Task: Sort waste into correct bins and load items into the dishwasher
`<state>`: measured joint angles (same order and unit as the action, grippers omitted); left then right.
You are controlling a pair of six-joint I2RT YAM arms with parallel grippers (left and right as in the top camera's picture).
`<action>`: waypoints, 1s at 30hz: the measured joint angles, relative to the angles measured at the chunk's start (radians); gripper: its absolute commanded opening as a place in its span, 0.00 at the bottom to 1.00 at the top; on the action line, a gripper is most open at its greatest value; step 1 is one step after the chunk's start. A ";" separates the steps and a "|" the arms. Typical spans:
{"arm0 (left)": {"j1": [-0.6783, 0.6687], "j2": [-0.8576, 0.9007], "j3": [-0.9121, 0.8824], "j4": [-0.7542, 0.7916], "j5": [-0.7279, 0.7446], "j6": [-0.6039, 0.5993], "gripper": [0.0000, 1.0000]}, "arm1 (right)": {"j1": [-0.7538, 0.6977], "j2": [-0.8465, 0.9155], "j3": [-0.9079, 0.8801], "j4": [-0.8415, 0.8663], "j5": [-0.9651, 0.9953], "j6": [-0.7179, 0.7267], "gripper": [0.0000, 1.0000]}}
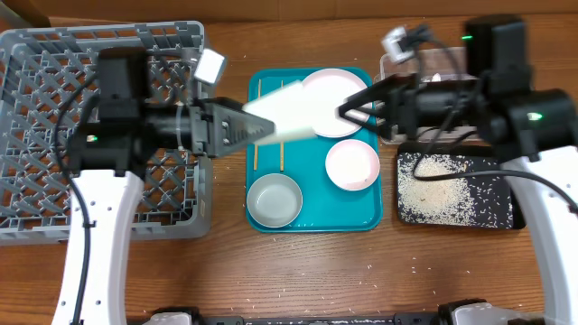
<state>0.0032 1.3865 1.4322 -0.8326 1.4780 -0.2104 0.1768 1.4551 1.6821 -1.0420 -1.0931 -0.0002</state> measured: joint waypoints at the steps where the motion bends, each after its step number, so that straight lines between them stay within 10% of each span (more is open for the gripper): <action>1: 0.029 -0.001 0.001 -0.038 -0.051 -0.001 0.44 | -0.031 -0.010 0.000 -0.010 0.002 0.000 0.56; 17: 0.212 -0.001 -0.001 -0.616 -1.340 -0.149 0.44 | -0.031 -0.076 0.000 -0.333 0.443 0.034 0.66; 30: 0.272 -0.008 -0.167 -0.463 -1.639 -0.237 0.55 | -0.031 -0.032 0.000 -0.361 0.505 0.035 0.66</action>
<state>0.2756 1.3785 1.2655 -1.2953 -0.1612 -0.4473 0.1455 1.4235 1.6825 -1.4033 -0.5884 0.0345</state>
